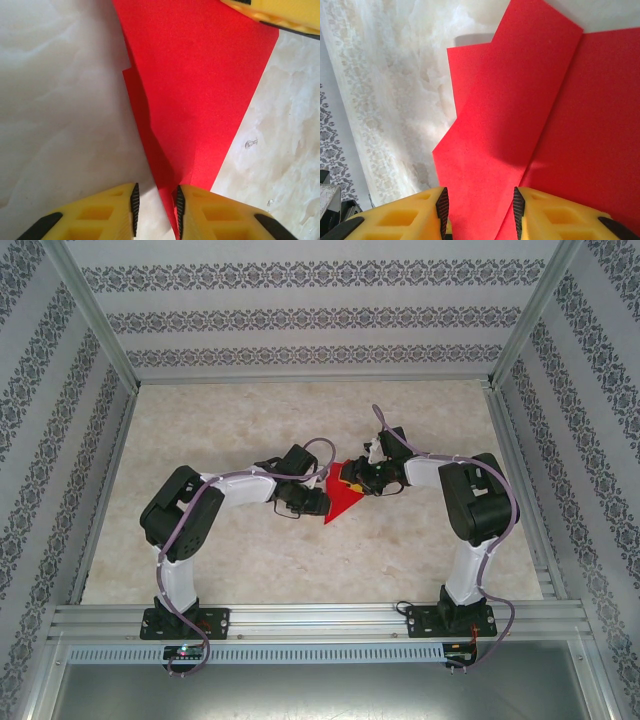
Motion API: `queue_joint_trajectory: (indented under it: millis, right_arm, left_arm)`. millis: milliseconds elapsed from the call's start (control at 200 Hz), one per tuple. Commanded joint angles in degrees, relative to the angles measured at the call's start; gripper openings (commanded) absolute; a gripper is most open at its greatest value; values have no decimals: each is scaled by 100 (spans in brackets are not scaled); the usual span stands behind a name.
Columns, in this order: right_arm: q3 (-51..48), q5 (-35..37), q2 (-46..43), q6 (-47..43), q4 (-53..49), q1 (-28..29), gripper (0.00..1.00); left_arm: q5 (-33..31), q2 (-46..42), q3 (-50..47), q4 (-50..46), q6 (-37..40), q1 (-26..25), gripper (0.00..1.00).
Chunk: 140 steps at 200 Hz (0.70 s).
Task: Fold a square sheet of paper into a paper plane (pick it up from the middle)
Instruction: Fourth fold the wing at the center of the table.
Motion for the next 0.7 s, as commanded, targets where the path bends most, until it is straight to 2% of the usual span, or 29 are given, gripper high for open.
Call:
queue_joint_trajectory:
  millis: [0, 255, 440, 694]
  right_arm:
    - [11, -189, 118, 47, 121, 78, 41]
    - [42, -90, 101, -14, -131, 116, 41]
    - [146, 279, 58, -132, -575, 121, 41]
    - [302, 333, 146, -35, -724, 197, 41]
  left_arm:
    - [143, 158, 108, 203, 5, 95, 27]
    - [184, 348, 165, 151, 101, 95, 27]
    - [78, 475, 188, 20, 213, 95, 24]
    - [31, 634, 171, 8, 294, 95, 21]
